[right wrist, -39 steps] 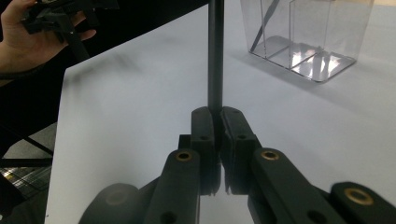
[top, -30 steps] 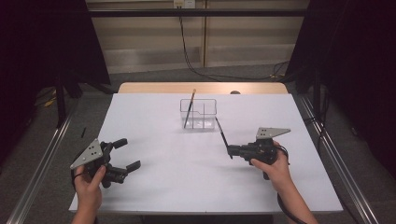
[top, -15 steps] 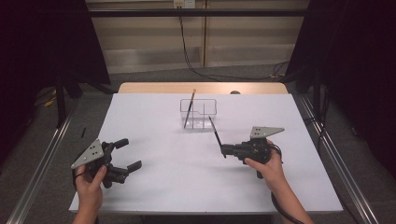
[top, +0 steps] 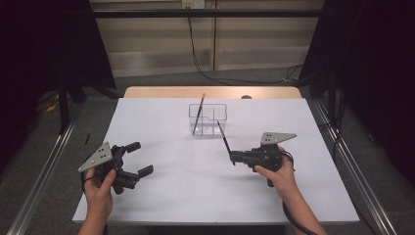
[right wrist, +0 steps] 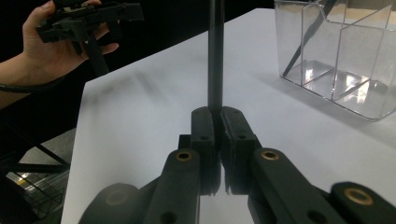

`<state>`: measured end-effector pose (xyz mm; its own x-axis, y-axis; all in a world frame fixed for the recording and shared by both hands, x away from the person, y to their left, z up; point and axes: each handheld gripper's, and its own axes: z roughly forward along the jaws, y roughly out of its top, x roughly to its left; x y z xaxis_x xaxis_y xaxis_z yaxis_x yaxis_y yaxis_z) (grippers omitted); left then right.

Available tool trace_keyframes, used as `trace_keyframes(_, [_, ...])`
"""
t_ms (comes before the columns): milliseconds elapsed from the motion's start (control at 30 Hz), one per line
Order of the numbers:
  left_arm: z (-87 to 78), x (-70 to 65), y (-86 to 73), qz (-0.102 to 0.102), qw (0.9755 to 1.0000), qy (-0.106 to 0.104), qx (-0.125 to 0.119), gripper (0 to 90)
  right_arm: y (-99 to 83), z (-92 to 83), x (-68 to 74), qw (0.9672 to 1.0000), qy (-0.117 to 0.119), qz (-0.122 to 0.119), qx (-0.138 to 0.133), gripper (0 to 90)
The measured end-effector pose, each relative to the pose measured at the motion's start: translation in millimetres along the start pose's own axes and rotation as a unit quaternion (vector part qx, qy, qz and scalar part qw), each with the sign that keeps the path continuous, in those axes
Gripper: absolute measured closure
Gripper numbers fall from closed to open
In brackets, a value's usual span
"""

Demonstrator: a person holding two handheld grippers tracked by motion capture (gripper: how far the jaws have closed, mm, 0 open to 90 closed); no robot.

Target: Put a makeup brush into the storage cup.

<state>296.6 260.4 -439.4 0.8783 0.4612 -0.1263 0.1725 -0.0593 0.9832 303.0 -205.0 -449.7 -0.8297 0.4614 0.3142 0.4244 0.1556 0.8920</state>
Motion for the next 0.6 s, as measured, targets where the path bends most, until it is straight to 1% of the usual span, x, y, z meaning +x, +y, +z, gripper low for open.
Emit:
trace_keyframes(33, [1.1,-0.1,0.8,0.002,1.0,0.0,0.001,0.0,0.1,0.1,0.1,1.0,-0.002,-0.003,0.0,84.4])
trace_keyframes(133, [4.7,0.1,2.6,0.002,1.0,-0.001,0.007,0.0,-0.2,1.3,-0.4,1.0,-0.001,-0.001,-0.002,84.4])
trace_keyframes(200, [7.5,0.3,3.3,-0.003,0.9999,-0.008,0.006,0.0,-0.2,2.0,-0.2,1.0,0.0,-0.001,0.0,84.4])
trace_keyframes(333, [14.4,-1.4,5.3,-0.001,0.9999,-0.014,0.01,0.0,0.9,3.3,1.3,1.0,0.001,-0.002,-0.004,84.4])
trace_keyframes(400, [18.5,-2.3,5.9,-0.004,0.9998,-0.02,0.006,0.0,1.7,4.2,1.8,1.0,0.002,-0.002,-0.005,84.4])
trace_keyframes(500, [25.3,-4.8,7.5,-0.002,0.9997,-0.024,0.005,0.0,3.0,6.1,2.5,1.0,0.004,-0.001,-0.007,84.4])
trace_keyframes(600, [32.8,-7.6,8.9,-0.007,0.9995,-0.03,0.004,0.0,4.1,8.3,4.3,0.9999,0.007,-0.002,-0.008,84.4])
